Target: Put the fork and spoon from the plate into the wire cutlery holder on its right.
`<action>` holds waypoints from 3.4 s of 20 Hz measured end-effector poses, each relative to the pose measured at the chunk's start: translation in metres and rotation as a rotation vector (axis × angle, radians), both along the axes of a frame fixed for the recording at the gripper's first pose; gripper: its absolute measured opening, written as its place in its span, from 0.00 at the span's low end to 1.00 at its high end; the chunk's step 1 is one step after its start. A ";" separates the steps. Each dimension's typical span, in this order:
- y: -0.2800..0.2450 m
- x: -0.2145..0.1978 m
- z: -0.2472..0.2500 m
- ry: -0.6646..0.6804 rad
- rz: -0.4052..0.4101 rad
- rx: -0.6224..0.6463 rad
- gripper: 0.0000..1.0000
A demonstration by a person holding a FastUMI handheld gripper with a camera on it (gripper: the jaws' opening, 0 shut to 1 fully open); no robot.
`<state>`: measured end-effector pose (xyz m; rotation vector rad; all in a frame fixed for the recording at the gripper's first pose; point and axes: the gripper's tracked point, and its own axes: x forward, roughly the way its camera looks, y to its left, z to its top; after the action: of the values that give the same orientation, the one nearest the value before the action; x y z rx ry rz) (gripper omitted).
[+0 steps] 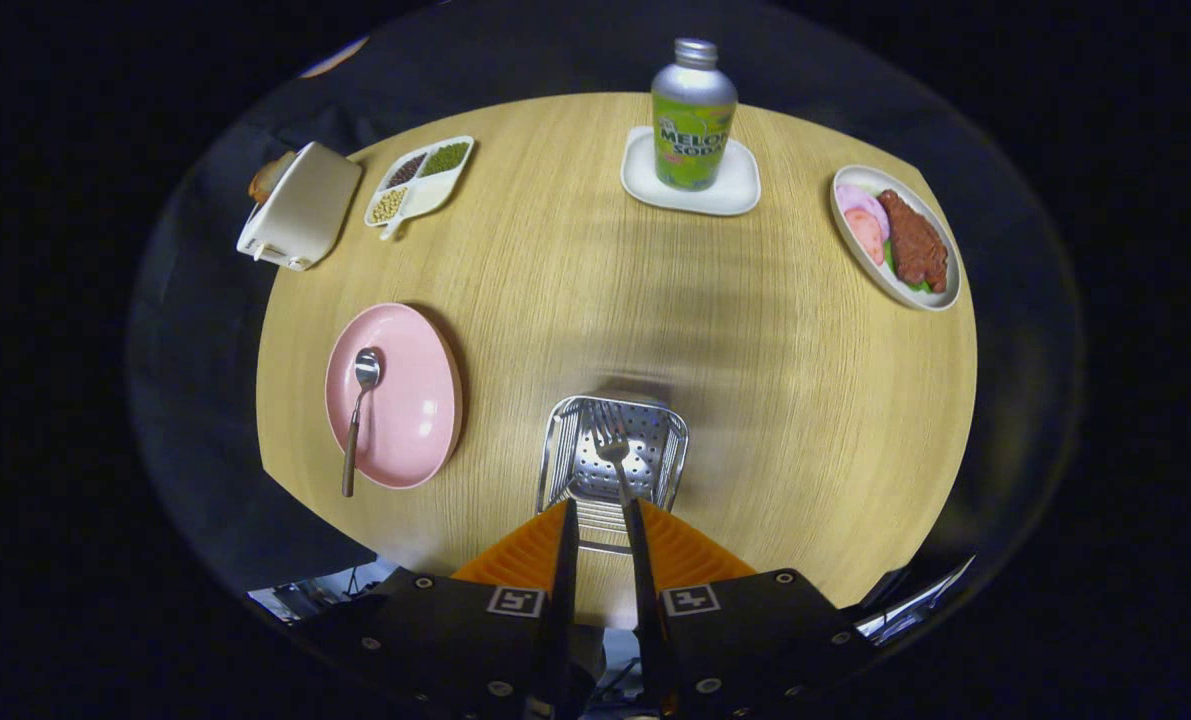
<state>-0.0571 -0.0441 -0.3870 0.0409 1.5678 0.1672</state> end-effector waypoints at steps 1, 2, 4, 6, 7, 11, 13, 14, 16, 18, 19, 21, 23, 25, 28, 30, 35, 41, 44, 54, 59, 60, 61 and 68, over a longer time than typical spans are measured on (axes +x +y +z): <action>0.002 0.005 0.005 -0.043 0.008 0.000 0.33; 0.005 0.009 0.010 -0.090 0.010 0.000 0.36; 0.011 0.019 0.018 -0.174 0.011 0.004 0.49; 0.015 0.024 0.025 -0.244 0.006 -0.009 0.65; 0.019 0.024 0.029 -0.271 0.010 -0.008 0.72; 0.060 0.007 0.036 -0.269 0.021 0.082 0.88; 0.081 0.000 0.036 -0.262 0.023 0.121 0.90; 0.093 -0.003 0.033 -0.256 0.022 0.140 0.91; 0.115 -0.012 0.030 -0.231 0.016 0.176 0.92; 0.135 -0.020 0.022 -0.199 0.014 0.188 0.94; 0.146 -0.022 0.019 -0.189 0.013 0.196 0.94; 0.168 -0.029 0.011 -0.158 -0.009 0.203 0.95; 0.190 -0.032 0.003 -0.129 -0.044 0.205 0.95; 0.208 -0.034 -0.006 -0.109 -0.065 0.191 0.95; 0.235 -0.034 -0.021 -0.071 -0.094 0.184 0.95; 0.250 -0.032 -0.032 -0.055 -0.113 0.173 0.95; 0.274 -0.031 -0.062 -0.006 -0.138 0.128 0.91; 0.283 -0.040 -0.086 0.038 -0.129 0.044 0.71; 0.282 -0.041 -0.092 0.031 -0.132 0.003 0.53; 0.277 -0.048 -0.097 -0.017 -0.124 -0.050 0.09; 0.264 -0.031 -0.073 -0.104 -0.156 0.010 0.07; 0.256 -0.029 -0.069 -0.120 -0.159 0.009 0.07; 0.247 -0.028 -0.065 -0.134 -0.156 0.001 0.07; 0.193 -0.018 -0.021 -0.258 -0.203 0.019 0.06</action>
<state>-0.0751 0.1485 -0.4085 0.1862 1.2951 0.0260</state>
